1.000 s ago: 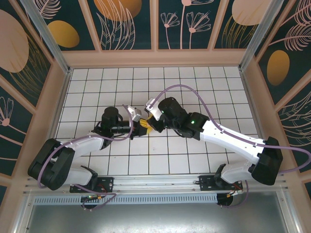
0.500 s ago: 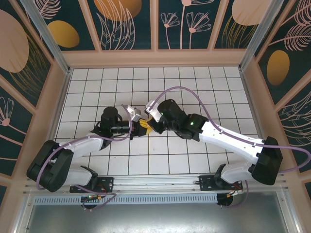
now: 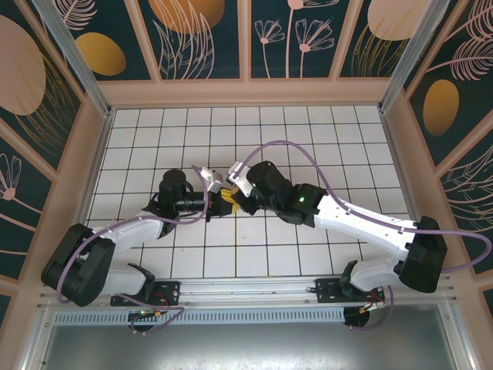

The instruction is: Insert the wireless bluetooth earbuds into the charging case

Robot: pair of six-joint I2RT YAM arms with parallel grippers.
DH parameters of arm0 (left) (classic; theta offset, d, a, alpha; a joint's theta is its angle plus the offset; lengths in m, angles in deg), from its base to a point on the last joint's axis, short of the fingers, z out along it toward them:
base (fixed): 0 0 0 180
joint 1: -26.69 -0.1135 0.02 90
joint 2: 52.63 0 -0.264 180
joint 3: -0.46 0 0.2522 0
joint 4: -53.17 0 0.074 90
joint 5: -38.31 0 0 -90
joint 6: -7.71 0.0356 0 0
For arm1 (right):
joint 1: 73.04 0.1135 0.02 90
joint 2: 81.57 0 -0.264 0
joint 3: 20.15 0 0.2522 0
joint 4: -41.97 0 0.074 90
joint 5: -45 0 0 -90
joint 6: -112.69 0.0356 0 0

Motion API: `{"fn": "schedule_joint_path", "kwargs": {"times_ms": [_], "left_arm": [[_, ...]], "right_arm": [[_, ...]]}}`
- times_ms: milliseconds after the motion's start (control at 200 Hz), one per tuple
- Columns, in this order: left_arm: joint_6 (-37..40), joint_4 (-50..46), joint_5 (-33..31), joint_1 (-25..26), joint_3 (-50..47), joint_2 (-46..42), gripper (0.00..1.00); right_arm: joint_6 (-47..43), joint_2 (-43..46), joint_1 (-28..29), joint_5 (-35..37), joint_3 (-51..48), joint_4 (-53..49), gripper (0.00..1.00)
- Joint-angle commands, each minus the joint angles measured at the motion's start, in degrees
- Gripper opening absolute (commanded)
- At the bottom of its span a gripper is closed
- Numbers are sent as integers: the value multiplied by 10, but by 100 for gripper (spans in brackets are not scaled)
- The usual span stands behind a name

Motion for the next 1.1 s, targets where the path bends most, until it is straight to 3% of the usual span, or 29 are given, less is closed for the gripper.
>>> {"fn": "schedule_joint_path", "kwargs": {"times_ms": [0,280,716,901,1096], "left_arm": [[-7,28,16,3,16,-15,10],[-3,22,10,3,15,-18,10],[38,3,15,4,11,-30,11],[57,2,15,5,5,-36,11],[63,1,20,9,7,-38,11]], "right_arm": [[-1,-6,10,22,-10,12,20],[2,3,11,-19,-8,2,23],[45,52,-21,-107,0,24,47],[80,84,-64,-177,-8,45,53],[146,94,-153,-301,-35,71,60]]}}
